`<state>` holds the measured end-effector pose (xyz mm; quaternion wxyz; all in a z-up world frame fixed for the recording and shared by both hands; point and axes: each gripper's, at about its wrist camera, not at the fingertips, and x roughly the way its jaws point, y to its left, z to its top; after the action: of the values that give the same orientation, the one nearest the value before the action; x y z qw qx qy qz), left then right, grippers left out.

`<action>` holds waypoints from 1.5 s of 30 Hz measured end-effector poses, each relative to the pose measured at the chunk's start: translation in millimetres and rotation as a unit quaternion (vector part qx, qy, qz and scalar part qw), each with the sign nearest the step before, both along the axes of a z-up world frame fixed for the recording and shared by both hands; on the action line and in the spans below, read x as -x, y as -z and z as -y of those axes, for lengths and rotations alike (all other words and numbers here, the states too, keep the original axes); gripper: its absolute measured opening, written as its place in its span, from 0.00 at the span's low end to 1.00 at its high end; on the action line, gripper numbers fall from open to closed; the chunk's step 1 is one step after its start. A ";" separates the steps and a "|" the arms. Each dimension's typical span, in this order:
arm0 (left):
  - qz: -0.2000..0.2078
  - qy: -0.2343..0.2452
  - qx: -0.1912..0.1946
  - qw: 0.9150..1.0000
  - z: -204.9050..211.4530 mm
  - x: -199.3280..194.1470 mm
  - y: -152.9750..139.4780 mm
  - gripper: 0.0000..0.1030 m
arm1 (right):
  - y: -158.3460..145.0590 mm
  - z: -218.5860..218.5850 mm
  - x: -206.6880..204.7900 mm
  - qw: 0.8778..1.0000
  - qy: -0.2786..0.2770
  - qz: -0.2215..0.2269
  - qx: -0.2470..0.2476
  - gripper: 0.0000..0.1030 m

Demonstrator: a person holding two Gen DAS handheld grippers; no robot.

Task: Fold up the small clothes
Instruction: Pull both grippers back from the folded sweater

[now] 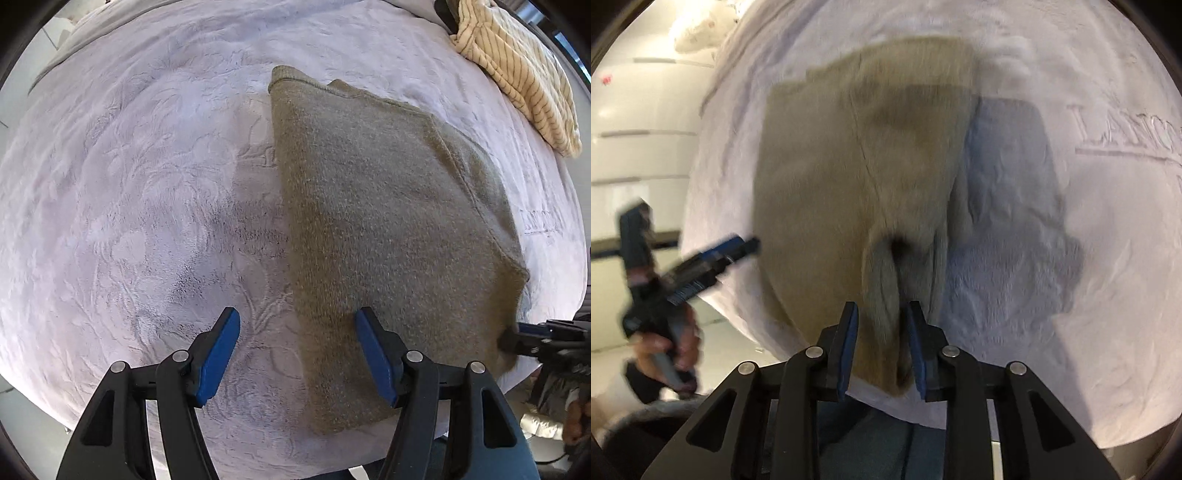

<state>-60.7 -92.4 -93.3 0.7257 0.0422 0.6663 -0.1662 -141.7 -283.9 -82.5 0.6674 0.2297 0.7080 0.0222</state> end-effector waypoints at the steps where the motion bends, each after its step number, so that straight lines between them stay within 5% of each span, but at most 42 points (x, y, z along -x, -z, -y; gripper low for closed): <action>1: 0.001 0.001 0.001 1.000 -0.6 2.4 -1.0 0.65 | 5.7 -4.2 -0.4 1.000 -0.006 -0.007 0.029 0.29; 21: 0.022 0.055 0.006 0.998 -5.9 26.1 2.5 0.65 | -12.9 4.2 48.6 0.987 0.103 0.026 0.117 0.33; 31: 0.005 0.015 -0.015 1.000 -23.3 22.5 -3.7 0.65 | -28.4 -4.0 42.2 0.984 0.097 0.005 0.152 0.36; 45: 0.005 -0.018 -0.047 0.999 -16.9 30.0 -18.4 0.65 | -46.2 13.9 23.6 0.991 0.068 0.010 0.115 0.42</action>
<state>-90.7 -75.5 -74.9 0.7293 0.0651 0.6702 -0.1208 -165.3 -297.7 -36.3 0.6967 0.1993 0.6815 -0.1025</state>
